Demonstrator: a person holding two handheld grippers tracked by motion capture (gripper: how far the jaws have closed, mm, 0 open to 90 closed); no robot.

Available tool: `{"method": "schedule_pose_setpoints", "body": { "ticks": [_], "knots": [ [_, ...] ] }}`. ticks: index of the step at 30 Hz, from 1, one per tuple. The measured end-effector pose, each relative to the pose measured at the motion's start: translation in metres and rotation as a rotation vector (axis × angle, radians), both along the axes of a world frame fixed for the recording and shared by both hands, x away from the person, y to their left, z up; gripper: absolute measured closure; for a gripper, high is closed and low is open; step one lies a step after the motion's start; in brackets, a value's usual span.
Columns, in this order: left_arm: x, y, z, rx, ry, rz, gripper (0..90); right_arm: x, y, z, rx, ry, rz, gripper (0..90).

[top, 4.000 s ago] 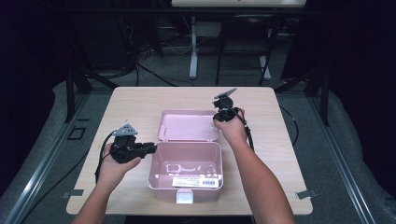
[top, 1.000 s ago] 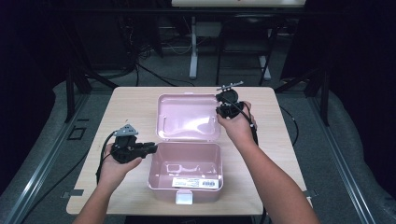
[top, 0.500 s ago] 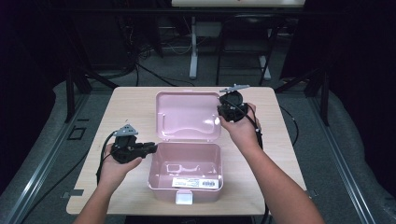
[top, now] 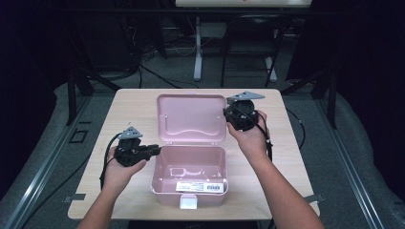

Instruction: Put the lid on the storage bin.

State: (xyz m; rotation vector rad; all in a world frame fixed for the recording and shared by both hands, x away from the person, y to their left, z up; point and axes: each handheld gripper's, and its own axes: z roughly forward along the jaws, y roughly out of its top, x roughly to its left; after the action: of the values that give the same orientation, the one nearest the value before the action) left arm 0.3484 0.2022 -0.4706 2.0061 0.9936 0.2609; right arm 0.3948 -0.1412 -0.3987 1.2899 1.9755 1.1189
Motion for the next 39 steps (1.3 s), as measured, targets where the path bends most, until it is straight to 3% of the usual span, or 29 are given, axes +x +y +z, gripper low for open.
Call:
{"method": "schedule_pose_setpoints", "body": {
  "ticks": [4,11,12,15,16,22,30,39],
  "knots": [
    [0.002,0.001,0.004,-0.009,-0.003,0.009,78.6,-0.004,-0.003,0.000,0.039,-0.010,0.005,84.8],
    [0.016,0.004,0.023,-0.044,-0.054,0.075,72.8,-0.011,-0.004,0.000,0.052,-0.035,0.001,85.4],
    [0.019,0.002,0.029,-0.047,-0.075,0.089,71.4,-0.013,-0.004,0.000,0.057,-0.043,0.001,85.5],
    [0.021,0.000,0.035,-0.027,-0.101,0.092,69.8,-0.015,-0.004,0.000,0.060,-0.050,0.000,85.6],
    [0.023,-0.004,0.040,-0.031,-0.127,0.107,68.9,-0.017,-0.004,-0.001,0.063,-0.058,-0.001,85.8],
    [0.030,-0.011,0.053,-0.017,-0.169,0.151,70.3,-0.021,-0.004,-0.001,0.069,-0.076,-0.002,85.9],
    [0.035,-0.011,0.066,-0.008,-0.199,0.190,72.4,-0.023,-0.006,-0.003,0.090,-0.084,0.005,86.1],
    [0.042,-0.012,0.072,-0.020,-0.198,0.186,76.3,-0.026,-0.007,-0.003,0.093,-0.095,0.012,86.2]
  ]
}}
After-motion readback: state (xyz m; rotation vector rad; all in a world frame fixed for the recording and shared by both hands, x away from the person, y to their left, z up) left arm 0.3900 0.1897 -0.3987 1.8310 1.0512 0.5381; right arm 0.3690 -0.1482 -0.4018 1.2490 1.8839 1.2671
